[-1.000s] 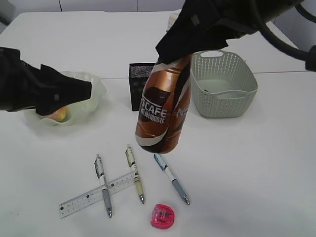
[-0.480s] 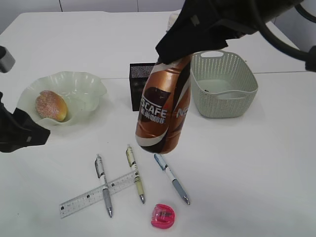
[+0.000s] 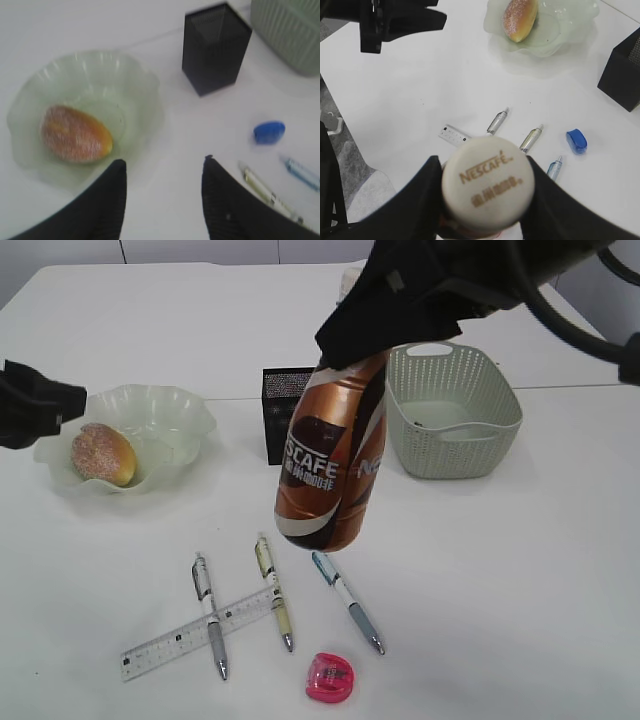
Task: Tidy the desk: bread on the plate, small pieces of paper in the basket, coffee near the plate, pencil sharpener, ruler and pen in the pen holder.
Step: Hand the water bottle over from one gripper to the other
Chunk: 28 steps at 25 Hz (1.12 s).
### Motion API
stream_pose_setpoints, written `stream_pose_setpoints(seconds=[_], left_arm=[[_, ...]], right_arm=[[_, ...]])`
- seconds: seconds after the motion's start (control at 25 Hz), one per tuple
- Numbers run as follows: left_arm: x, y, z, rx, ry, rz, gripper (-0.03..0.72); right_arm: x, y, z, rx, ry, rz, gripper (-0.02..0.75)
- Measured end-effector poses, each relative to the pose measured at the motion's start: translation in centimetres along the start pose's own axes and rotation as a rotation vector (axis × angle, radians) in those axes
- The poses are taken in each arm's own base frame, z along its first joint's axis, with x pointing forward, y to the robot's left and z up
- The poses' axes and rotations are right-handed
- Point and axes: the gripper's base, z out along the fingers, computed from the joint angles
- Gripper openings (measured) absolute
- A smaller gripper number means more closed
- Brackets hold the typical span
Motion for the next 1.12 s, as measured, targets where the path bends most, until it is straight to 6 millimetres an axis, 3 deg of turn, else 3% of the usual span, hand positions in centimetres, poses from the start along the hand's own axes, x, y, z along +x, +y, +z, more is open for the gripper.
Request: stream_pose_setpoints(seconds=[0.24, 0.6, 0.8, 1.12], left_arm=[[0.1, -0.5, -0.8, 0.015, -0.243, -0.052, 0.363], [0.2, -3.5, -1.7, 0.202, -0.461, -0.173, 0.363], [-0.5, -5.2, -3.0, 0.392, -0.565, -0.058, 0.363], [1.0, -8.3, -4.4, 0.716, -0.524, 0.268, 0.363]], right_arm=[[0.0, 0.0, 0.0, 0.000, 0.000, 0.000, 0.311], [0.0, 0.0, 0.0, 0.000, 0.000, 0.000, 0.311], [-0.1, 0.0, 0.0, 0.004, -0.006, 0.000, 0.311], [-0.1, -0.1, 0.0, 0.011, -0.015, -0.036, 0.311]])
